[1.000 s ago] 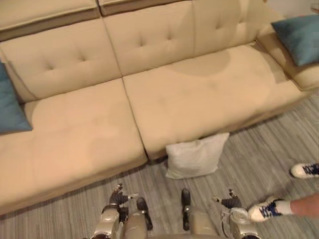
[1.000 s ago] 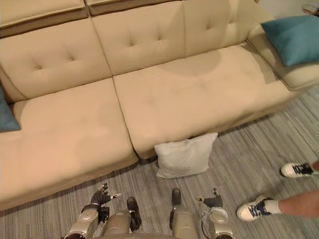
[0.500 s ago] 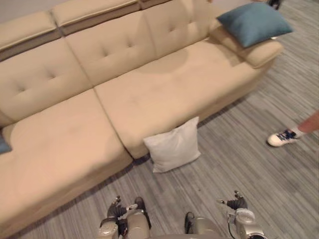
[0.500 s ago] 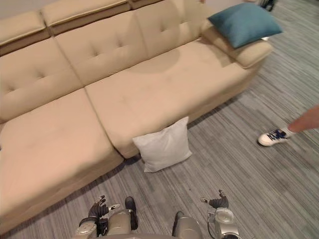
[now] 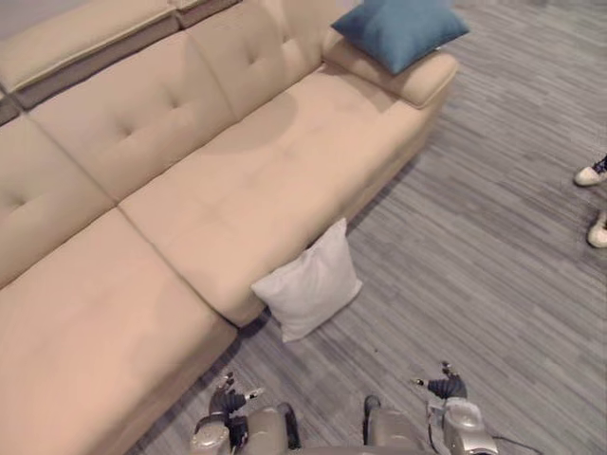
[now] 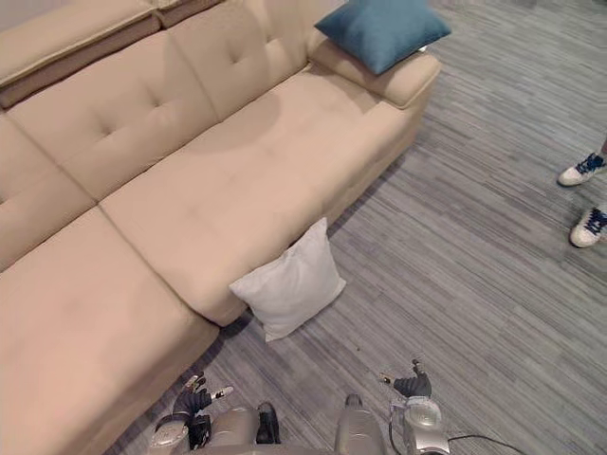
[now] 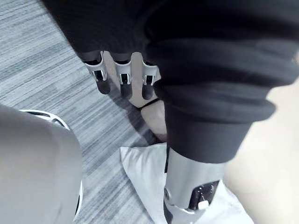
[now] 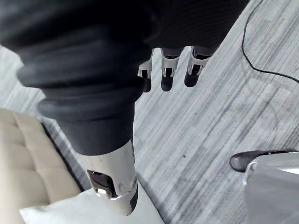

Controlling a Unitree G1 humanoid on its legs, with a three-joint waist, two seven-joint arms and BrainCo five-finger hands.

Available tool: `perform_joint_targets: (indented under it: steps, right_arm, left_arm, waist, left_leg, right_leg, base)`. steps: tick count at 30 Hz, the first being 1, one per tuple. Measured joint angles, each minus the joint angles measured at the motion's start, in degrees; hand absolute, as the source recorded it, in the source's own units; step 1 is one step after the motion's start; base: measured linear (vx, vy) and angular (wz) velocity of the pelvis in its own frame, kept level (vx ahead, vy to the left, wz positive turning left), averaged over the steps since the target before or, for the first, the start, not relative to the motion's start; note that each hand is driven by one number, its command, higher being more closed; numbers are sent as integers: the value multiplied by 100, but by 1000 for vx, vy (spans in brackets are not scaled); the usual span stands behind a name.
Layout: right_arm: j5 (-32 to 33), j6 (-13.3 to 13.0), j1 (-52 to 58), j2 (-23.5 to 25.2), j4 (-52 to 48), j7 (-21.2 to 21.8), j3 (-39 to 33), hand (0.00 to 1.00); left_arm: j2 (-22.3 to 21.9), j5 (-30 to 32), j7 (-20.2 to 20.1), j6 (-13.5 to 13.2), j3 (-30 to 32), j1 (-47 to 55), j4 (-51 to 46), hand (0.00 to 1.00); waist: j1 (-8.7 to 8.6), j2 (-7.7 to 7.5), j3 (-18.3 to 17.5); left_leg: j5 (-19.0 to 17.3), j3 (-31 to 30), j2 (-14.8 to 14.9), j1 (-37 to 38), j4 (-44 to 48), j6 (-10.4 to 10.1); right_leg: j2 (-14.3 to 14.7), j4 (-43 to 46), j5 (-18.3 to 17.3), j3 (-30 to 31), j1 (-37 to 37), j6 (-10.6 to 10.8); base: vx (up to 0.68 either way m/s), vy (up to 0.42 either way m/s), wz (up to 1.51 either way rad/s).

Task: Pick up cushions and gather them together orderly.

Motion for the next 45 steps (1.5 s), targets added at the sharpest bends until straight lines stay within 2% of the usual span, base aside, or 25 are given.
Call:
perform_joint_targets:
  steps: [1,2,3,5,7,9,10,11,14,15,16,18,20,23,24,25,26,27,29,30,31,32,35,40,45]
  right_arm:
    - [-2,-3,89,57,-41,1,20,0]
    - [-6,4,224,130,-66,8,77,0]
    - [8,25,289,207,-91,14,86,0]
    - [-2,21,235,165,-131,20,197,0]
    - [-1,24,160,57,-94,49,224,0]
    - [-1,24,140,-33,-90,104,222,0]
    - [-1,22,141,-161,-37,105,213,0]
    - [0,26,-12,-246,43,104,191,0]
    - [-1,19,-90,-396,33,106,163,0]
    - [-3,13,-70,-391,28,106,163,0]
    - [-3,-9,-14,-314,-1,105,178,0]
    - [2,-24,-213,-245,55,97,137,0]
    - [13,0,-227,-169,63,85,-30,0]
    - [25,-7,-273,-187,73,-12,-187,0]
    - [32,-11,-309,-207,70,-33,-257,0]
    - [69,-18,-315,-276,67,-46,-310,0]
    - [135,-3,-322,-207,135,-37,-353,0]
    - [137,-5,-320,-139,157,-24,-349,0]
    - [137,-3,-324,-132,157,-24,-348,0]
    - [137,17,-303,-122,159,-30,-349,0]
    - [137,21,-292,-119,158,-32,-350,0]
    - [133,19,-310,-194,168,-37,-365,0]
    - [125,22,-427,-228,250,-39,-364,0]
    - [106,35,-450,-300,286,-62,-364,0]
    - [-4,34,-521,-291,283,-68,-282,0]
  left_arm:
    - [12,0,3,4,0,26,-10,0]
    - [18,-9,7,9,0,41,-12,0]
    - [24,-25,24,8,20,58,-43,0]
    - [52,-32,24,14,32,53,-64,0]
    - [53,-34,24,14,30,-50,0,0]
    - [49,-34,26,16,30,-113,85,0]
    - [40,-37,32,14,45,-140,213,0]
    - [-43,-37,26,15,43,-192,256,0]
    - [-173,-37,38,-26,43,-277,256,0]
    - [-204,-40,44,-47,44,-333,279,0]
    - [-149,-53,60,-50,74,-265,282,0]
    - [-150,-78,121,-40,108,-355,277,0]
    - [-195,-88,118,-36,88,-435,252,0]
    - [-157,-86,117,-46,24,-439,238,0]
    - [-133,-86,119,-43,-1,-435,238,0]
    - [-104,-87,120,-32,-32,-423,242,0]
    - [-4,-84,129,9,-29,-428,249,0]
    - [139,-83,144,14,-15,-469,236,0]
    - [227,-79,146,21,-6,-491,267,0]
    - [333,-75,149,14,0,-504,261,0]
    - [368,-75,150,13,3,-507,261,0]
    - [342,-75,150,16,57,-527,279,0]
    - [175,-72,140,19,64,-456,276,0]
    - [146,-39,130,15,59,-456,262,0]
    - [334,-29,135,6,49,-578,255,0]
  waist:
    - [-3,-24,26]
    - [1,-13,52]
    - [0,-51,45]
    - [-10,-88,51]
    - [-38,-34,79]
    - [-109,-5,106]
    - [-227,117,126]
    - [-174,299,166]
    - [-211,248,164]
    - [-251,221,151]
    - [-196,203,-35]
    - [-120,241,-20]
    - [-176,109,57]
    - [-162,-166,96]
    - [-175,-140,81]
    - [-181,-34,45]
    - [-88,-132,36]
    - [-89,-45,65]
    - [-100,-73,49]
    - [-134,-81,46]
    - [-159,-172,12]
    - [-187,-70,26]
    - [-167,25,29]
    - [-231,23,33]
    - [-160,-105,208]
  left_leg:
    - [-86,-2,-6,130,56,37]
    - [-253,-21,-5,287,95,96]
    - [-390,-47,-11,440,112,80]
    - [-485,-153,-5,577,107,69]
    - [-509,-347,46,754,-99,14]
    - [-493,-618,82,983,-299,-79]
    - [-479,-999,162,1181,-441,-220]
    - [-274,-1300,308,1199,-478,-376]
    - [598,-1989,253,1297,-359,-655]
    - [783,-2057,341,1235,-124,-702]
    - [958,-2022,447,919,355,-763]
    - [924,-1699,838,560,919,-797]
    - [498,-1216,881,385,975,-1015]
    - [285,-376,421,-258,512,-899]
    - [438,-71,344,-383,-4,-815]
    - [911,217,318,-436,-600,-604]
    - [961,334,269,-310,-787,-476]
    - [965,221,284,-198,-930,-465]
    - [965,154,300,-115,-1016,-465]
    - [961,81,222,-10,-1107,-471]
    - [955,75,140,30,-1146,-481]
    - [947,36,134,147,-1266,-504]
    - [956,202,158,417,-1496,-520]
    - [954,347,102,710,-1631,-520]
    - [840,534,-36,615,-1319,-539]
  right_leg:
    - [-67,527,81,-85,-188,126]
    - [-186,1065,94,-244,-362,105]
    - [-322,1321,-105,-522,-509,-137]
    - [-439,1188,-417,-937,-792,-208]
    - [-336,376,-387,-1007,-1125,-276]
    - [-144,-704,61,-782,-1161,-352]
    - [13,-1054,763,-625,-1039,-434]
    - [56,-796,723,-765,-1028,-498]
    - [-162,470,338,-885,-1167,-629]
    - [-118,533,151,-1026,-1190,-598]
    - [-67,-277,-41,-1080,-821,-752]
    - [132,-699,-51,-1356,-526,-860]
    - [88,-1177,-17,-1488,56,-903]
    - [-290,-1571,42,-1807,629,-812]
    - [-316,-1580,60,-1910,669,-780]
    - [-271,-1546,60,-2029,697,-763]
    - [-284,-1302,27,-2032,677,-705]
    - [-152,-1308,-233,-1814,524,-460]
    - [31,-1746,-206,-1692,521,-492]
    - [145,-2402,183,-1585,545,-631]
    - [134,-2599,577,-1569,570,-723]
    - [127,-2622,630,-1556,690,-729]
    - [212,-2617,606,-1372,727,-713]
    - [214,-2452,603,-1175,720,-711]
    - [55,-2089,550,-926,456,-630]
  base:
    - [200,62,7]
    - [261,21,14]
    - [287,6,11]
    - [379,-59,24]
    - [448,-128,57]
    - [468,-200,78]
    - [642,-244,76]
    - [503,-220,65]
    - [439,-262,68]
    - [420,-279,70]
    - [424,-236,37]
    - [447,-189,26]
    - [349,-111,72]
    - [270,11,85]
    - [155,72,64]
    - [154,105,44]
    - [210,115,44]
    - [205,87,31]
    - [170,2,30]
    - [174,-33,36]
    - [224,-34,37]
    - [177,-7,5]
    - [122,-21,-32]
    - [24,5,-34]
    - [-132,61,-21]
